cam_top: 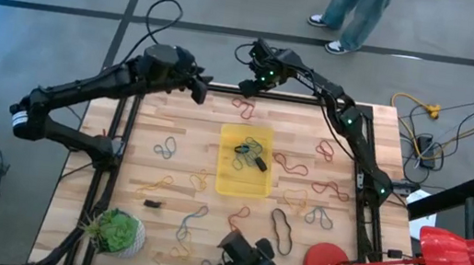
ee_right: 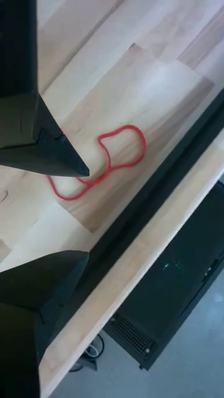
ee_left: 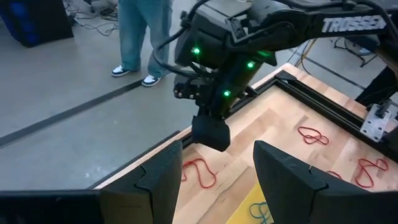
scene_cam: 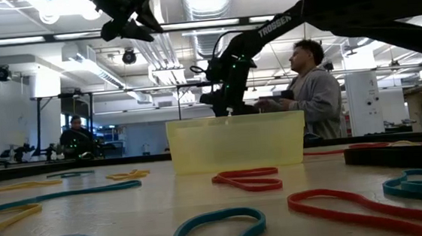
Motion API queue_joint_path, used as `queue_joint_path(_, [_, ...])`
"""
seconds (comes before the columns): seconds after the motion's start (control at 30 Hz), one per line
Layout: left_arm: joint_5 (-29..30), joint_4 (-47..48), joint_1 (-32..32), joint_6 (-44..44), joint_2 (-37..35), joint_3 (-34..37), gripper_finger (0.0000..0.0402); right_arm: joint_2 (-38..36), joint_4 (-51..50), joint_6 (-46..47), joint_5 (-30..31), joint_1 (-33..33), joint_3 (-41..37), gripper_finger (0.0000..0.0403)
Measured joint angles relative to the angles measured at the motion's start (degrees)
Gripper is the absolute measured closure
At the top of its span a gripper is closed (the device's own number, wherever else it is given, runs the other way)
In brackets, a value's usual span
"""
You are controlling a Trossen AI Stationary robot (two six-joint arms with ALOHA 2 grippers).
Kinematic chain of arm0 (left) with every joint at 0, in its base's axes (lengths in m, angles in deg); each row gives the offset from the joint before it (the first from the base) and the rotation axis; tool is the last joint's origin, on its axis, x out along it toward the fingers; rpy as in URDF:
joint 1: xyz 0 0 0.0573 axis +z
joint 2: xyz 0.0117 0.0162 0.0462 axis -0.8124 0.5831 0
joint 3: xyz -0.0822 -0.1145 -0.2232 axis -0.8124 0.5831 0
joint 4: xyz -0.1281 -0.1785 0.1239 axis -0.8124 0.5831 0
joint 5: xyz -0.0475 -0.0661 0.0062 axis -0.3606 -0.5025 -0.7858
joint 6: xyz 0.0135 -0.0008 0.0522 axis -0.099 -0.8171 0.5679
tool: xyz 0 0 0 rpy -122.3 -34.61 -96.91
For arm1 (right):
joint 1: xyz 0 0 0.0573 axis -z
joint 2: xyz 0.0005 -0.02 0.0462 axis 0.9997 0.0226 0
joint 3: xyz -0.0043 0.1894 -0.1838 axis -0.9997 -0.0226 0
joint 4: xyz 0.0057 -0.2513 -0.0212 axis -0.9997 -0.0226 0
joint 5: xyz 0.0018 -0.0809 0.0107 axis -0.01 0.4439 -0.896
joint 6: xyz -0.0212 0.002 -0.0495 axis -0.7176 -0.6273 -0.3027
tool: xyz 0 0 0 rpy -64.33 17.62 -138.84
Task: Pick and place rubber bands into bin
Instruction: Put the red rubber band into the yellow bin
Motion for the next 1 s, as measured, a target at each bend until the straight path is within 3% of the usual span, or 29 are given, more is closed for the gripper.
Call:
queue_joint_path(0.57, [-0.1,-0.09,1.25,0.07,0.13,0.48,0.0219,0.18,4.2,-0.18,3.3,0.75,-0.46,0.0211])
queue_joint_path(0.83, [-0.04,-0.07,1.31,0.02,0.15,0.5,0.0219,3.13,1.66,2.53,-2.89,1.38,-0.85,0.0211])
queue_joint_path(1.0, [-0.04,-0.07,1.6,-0.02,0.15,0.62,0.0219,3.21,1.68,0.67,-3.0,0.13,-1.29,0.0211])
